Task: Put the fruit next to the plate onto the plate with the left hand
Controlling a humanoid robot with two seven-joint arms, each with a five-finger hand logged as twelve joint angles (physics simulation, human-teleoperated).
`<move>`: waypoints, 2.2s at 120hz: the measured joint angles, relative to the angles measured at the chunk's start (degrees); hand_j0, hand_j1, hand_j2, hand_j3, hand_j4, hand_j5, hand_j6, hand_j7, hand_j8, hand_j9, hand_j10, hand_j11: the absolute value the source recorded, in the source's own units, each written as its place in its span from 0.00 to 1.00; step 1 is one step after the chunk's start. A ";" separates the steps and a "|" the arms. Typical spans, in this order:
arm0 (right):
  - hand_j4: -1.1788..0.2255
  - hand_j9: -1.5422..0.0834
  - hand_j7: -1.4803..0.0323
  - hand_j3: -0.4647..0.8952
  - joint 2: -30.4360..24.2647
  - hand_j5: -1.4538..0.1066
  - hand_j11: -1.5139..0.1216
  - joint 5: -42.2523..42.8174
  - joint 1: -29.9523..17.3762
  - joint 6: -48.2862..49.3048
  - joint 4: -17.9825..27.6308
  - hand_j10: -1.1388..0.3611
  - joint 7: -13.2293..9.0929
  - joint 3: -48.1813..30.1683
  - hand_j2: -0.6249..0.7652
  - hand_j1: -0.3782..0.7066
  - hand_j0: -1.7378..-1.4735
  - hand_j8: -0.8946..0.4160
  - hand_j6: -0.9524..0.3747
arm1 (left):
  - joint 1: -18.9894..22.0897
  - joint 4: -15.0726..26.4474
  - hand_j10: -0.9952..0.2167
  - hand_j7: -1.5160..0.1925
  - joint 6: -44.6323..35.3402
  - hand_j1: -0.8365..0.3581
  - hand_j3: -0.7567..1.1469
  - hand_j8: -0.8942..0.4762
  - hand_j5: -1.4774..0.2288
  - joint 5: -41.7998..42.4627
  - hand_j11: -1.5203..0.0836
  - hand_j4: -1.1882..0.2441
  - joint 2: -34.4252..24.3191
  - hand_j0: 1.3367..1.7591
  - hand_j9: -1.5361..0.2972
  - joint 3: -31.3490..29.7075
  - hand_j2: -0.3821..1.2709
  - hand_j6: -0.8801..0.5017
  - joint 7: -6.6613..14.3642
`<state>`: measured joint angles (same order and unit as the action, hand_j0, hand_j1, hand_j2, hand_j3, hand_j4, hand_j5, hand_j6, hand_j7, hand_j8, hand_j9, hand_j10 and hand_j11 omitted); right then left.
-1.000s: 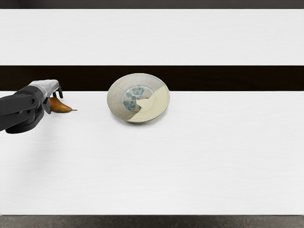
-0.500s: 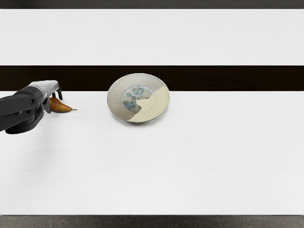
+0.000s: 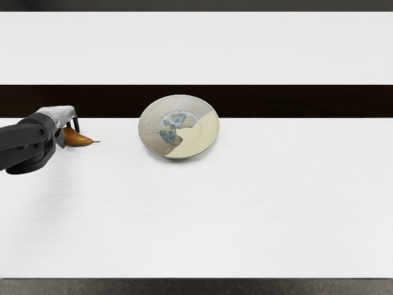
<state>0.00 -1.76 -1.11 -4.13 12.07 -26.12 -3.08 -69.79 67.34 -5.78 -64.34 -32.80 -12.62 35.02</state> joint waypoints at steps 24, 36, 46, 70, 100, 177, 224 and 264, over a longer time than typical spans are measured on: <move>0.82 0.92 0.95 0.34 0.00 0.90 0.90 0.00 -0.03 0.00 0.01 0.74 0.01 0.00 0.44 0.06 0.30 0.66 0.69 | -0.08 -0.02 0.31 0.41 0.11 0.43 0.40 0.24 0.40 0.24 0.44 0.39 -0.08 0.75 0.39 -0.01 0.34 0.26 -0.03; 0.82 0.92 0.95 0.34 0.00 0.90 0.90 0.00 -0.03 0.00 -0.01 0.74 0.01 0.00 0.44 0.06 0.30 0.66 0.69 | 0.00 -0.04 0.30 0.40 0.14 0.44 0.40 0.24 0.39 0.22 0.42 0.39 0.01 0.75 0.38 0.02 0.33 0.27 -0.01; 0.82 0.92 0.95 0.34 0.00 0.90 0.90 0.00 -0.04 0.00 -0.02 0.74 0.01 0.00 0.44 0.06 0.30 0.66 0.69 | -0.14 -0.04 0.29 0.39 0.17 0.44 0.40 0.25 0.38 1.15 0.41 0.39 -0.05 0.75 0.37 0.04 0.33 0.27 -0.01; 0.82 0.92 0.95 0.34 0.00 0.90 0.90 0.00 -0.04 0.00 -0.01 0.74 0.01 0.00 0.44 0.06 0.30 0.66 0.69 | -0.18 0.17 0.27 0.37 0.21 0.46 0.40 0.24 0.36 2.60 0.39 0.39 -0.33 0.74 0.35 0.07 0.32 0.27 0.00; 0.82 0.92 0.95 0.34 0.00 0.90 0.90 0.00 -0.04 0.00 -0.01 0.74 0.01 0.00 0.44 0.06 0.30 0.66 0.69 | -0.40 0.46 0.26 0.35 1.18 0.46 0.40 0.24 0.34 3.01 0.37 0.39 -0.35 0.74 0.33 0.50 0.32 0.27 0.06; 0.82 0.92 0.95 0.34 0.00 0.90 0.90 0.00 -0.04 0.00 0.05 0.74 0.01 0.01 0.44 0.06 0.30 0.66 0.69 | -1.67 2.17 0.22 0.31 6.84 0.47 0.40 0.27 0.28 6.91 0.33 0.40 -3.59 0.74 0.30 5.13 0.33 0.29 0.05; 0.82 0.92 0.95 0.34 0.00 0.90 0.90 0.00 -0.04 0.00 0.06 0.74 0.01 0.01 0.44 0.06 0.30 0.66 0.69 | -4.59 3.04 0.21 0.30 15.38 0.47 0.40 0.27 0.27 8.17 0.32 0.41 -4.29 0.74 0.29 12.21 0.33 0.30 0.04; 0.82 0.92 0.95 0.34 0.00 0.90 0.90 0.00 -0.04 0.00 0.06 0.74 0.01 0.08 0.44 0.06 0.30 0.66 0.69 | -9.85 2.90 0.20 0.30 18.98 0.47 0.40 0.27 0.27 11.85 0.32 0.41 -4.12 0.74 0.29 13.33 0.34 0.29 0.03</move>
<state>0.00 -1.76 -1.15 -4.13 12.13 -26.10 -3.00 -79.63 70.24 13.20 -52.49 -36.92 0.70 35.04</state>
